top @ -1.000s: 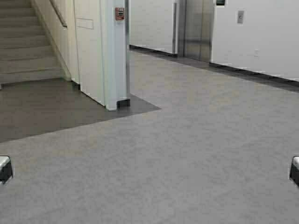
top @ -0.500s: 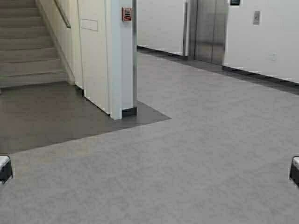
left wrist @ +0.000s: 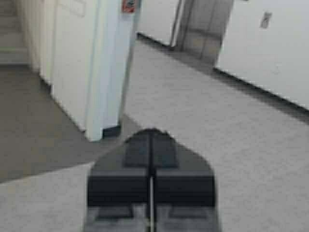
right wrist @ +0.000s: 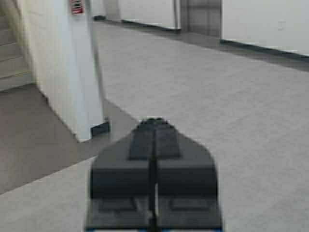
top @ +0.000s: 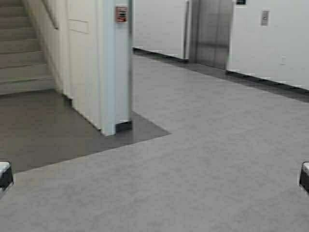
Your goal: Navigate to elevator, push the call button, then enter the elevator
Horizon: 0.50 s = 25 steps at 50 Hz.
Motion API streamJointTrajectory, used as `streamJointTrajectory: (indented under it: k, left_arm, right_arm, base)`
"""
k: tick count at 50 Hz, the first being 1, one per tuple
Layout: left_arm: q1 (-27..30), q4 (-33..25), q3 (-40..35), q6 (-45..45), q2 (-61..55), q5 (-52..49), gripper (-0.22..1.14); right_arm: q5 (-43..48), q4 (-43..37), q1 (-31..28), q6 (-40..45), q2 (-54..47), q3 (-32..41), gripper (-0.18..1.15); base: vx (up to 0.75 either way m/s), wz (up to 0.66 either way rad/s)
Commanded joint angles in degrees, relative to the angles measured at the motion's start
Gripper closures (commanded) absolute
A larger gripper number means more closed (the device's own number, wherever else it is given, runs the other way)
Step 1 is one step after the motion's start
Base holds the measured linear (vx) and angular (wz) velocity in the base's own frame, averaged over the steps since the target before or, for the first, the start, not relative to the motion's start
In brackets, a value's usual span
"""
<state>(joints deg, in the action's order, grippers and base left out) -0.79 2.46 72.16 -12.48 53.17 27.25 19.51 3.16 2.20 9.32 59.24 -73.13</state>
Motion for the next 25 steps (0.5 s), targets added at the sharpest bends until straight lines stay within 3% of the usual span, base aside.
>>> streamJointTrajectory:
  k: [1, 25]
  left_arm:
    - [0.18, 0.18, -0.44, 0.00, 0.18, 0.44, 0.89]
    - [0.18, 0.18, -0.62, 0.62, -0.35, 0.44, 0.89]
  right_arm:
    - [0.44, 0.00, -0.18, 0.00, -0.70, 0.53, 0.92]
    - [0.53, 0.00, -0.18, 0.26, -0.79, 1.14, 0.92]
  base:
    - [0.72, -0.38]
    - [0.69, -0.24]
